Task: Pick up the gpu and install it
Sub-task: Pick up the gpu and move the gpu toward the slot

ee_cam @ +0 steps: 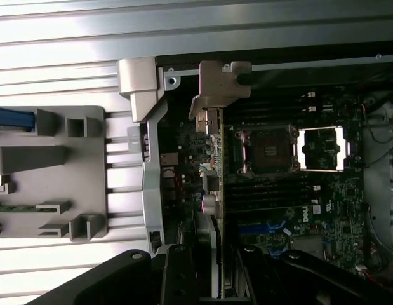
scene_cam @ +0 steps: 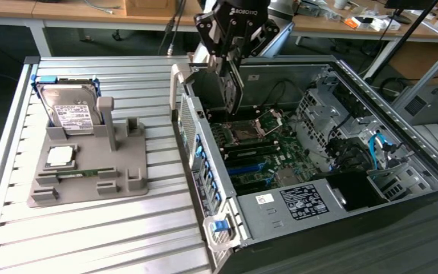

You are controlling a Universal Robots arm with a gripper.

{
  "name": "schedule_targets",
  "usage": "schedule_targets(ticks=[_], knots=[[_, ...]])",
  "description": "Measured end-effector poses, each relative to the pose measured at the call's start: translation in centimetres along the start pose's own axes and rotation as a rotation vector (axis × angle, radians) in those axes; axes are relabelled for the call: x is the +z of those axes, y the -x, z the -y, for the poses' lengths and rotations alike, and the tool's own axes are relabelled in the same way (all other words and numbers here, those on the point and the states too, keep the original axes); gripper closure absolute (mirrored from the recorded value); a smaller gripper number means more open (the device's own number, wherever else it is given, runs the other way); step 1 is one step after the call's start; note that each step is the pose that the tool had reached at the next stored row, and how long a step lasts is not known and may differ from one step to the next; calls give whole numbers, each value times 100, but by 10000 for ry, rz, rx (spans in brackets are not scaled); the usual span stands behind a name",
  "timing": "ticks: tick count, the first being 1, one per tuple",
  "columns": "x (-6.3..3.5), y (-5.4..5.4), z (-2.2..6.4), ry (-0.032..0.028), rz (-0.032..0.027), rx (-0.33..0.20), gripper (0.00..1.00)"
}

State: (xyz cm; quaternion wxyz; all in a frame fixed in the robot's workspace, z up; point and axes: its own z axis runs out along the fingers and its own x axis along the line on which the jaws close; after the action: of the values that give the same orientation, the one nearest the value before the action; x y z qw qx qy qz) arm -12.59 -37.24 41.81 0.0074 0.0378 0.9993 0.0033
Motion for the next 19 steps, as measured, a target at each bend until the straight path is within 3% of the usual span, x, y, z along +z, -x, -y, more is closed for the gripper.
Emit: schedule_targets(ticks=[19], knots=[[6, 199, -14, 0, -4, 0, 70]])
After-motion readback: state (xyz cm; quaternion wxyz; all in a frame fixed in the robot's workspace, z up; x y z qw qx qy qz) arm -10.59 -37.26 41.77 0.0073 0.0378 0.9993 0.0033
